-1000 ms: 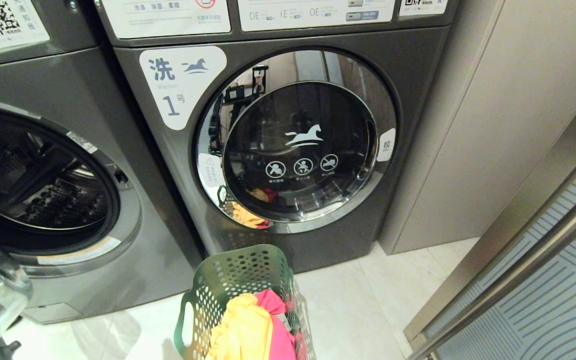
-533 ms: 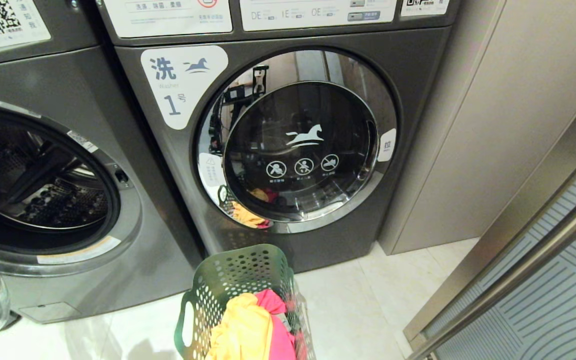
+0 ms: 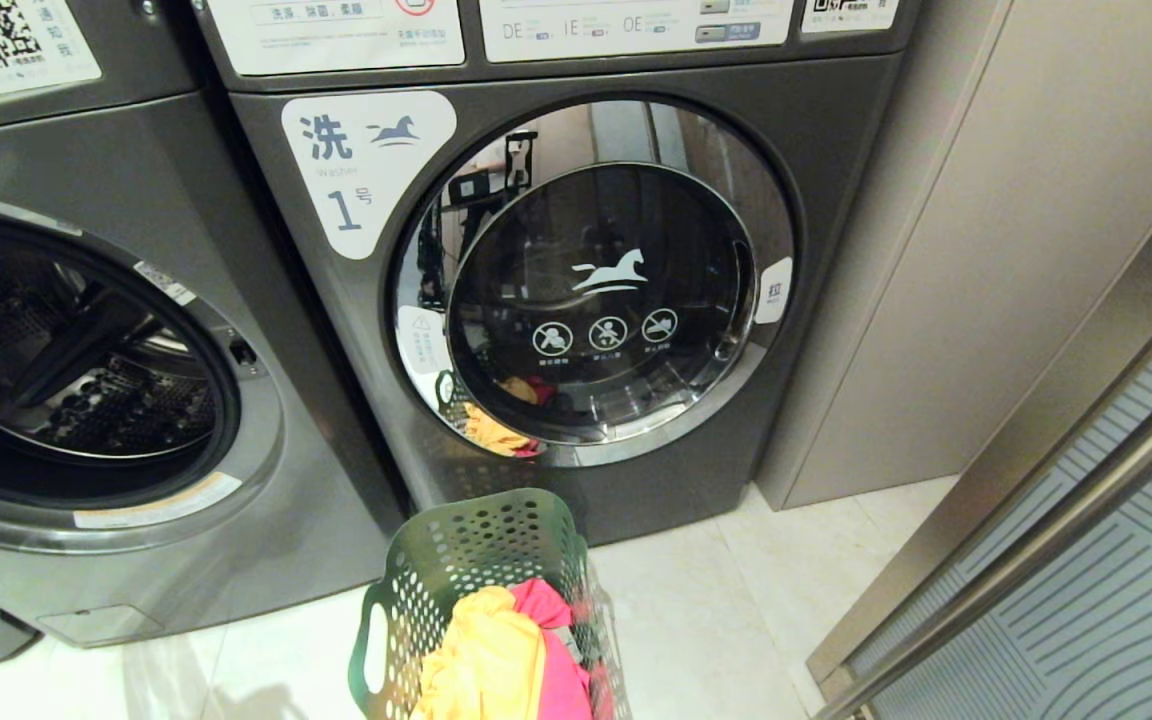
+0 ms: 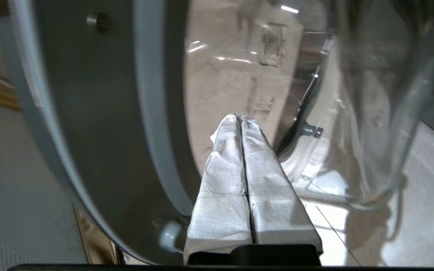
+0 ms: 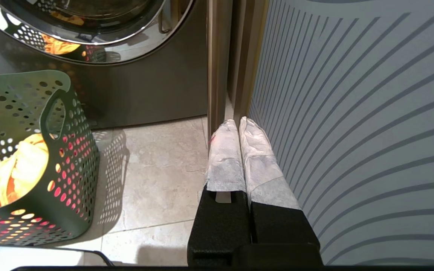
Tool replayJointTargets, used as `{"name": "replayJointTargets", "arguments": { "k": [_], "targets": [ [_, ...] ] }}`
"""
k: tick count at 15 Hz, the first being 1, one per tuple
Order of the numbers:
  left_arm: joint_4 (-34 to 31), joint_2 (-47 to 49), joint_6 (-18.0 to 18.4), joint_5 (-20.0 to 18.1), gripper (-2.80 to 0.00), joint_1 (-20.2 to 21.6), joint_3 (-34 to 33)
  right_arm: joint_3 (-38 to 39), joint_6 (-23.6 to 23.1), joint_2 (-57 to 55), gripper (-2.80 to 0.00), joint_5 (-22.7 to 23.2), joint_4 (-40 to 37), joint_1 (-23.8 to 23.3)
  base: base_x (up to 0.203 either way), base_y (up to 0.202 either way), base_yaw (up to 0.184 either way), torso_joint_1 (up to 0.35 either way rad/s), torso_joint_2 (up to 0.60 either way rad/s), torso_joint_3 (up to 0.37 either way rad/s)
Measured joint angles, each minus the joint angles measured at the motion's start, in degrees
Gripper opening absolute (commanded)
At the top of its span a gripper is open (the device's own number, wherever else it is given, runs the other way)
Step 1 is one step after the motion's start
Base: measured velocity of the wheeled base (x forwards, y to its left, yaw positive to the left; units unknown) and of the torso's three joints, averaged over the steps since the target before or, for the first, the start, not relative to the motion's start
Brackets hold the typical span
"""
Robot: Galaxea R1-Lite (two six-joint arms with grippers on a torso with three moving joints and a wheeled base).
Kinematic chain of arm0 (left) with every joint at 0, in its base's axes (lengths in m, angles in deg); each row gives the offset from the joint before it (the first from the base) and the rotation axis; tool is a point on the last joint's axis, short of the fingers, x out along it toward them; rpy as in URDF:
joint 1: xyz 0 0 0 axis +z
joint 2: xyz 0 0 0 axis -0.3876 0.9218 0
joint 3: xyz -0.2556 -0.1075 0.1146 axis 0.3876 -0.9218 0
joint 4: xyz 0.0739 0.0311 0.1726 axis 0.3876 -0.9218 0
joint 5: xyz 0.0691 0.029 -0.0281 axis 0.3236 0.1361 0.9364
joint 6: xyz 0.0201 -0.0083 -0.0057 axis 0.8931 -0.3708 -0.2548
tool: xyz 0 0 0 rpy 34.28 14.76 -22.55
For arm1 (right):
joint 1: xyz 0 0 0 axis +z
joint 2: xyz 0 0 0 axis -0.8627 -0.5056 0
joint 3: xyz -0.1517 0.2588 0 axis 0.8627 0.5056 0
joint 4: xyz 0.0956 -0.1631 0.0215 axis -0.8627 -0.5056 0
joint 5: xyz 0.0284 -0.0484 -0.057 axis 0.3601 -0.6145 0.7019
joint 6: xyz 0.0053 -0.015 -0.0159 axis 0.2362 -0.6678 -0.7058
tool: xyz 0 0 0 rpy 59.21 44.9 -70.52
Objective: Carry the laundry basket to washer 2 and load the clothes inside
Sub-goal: Open the lid of the washing machine
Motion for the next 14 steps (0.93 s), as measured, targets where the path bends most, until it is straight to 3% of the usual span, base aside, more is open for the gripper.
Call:
{"name": "replayJointTargets", "arguments": {
  "k": [6,11,14],
  "targets": [
    [3.67,6.42,-0.06,0.01,-2.8,13.28,4.74,0.0,0.02,0.0,-2.8,0.0,0.0,0.06,0.0,0.0,0.0,0.0,0.0,0.0],
    [4.88,13.24,-0.39,0.08,-2.8,23.06,14.28,0.0,0.02,0.0,-2.8,0.0,0.0,0.06,0.0,0.0,0.0,0.0,0.0,0.0],
    [4.51,12.84,-0.52,-0.13,-2.8,24.98,15.79,0.0,0.02,0.0,-2.8,0.0,0.0,0.04,0.0,0.0,0.0,0.0,0.0,0.0]
  ]
}}
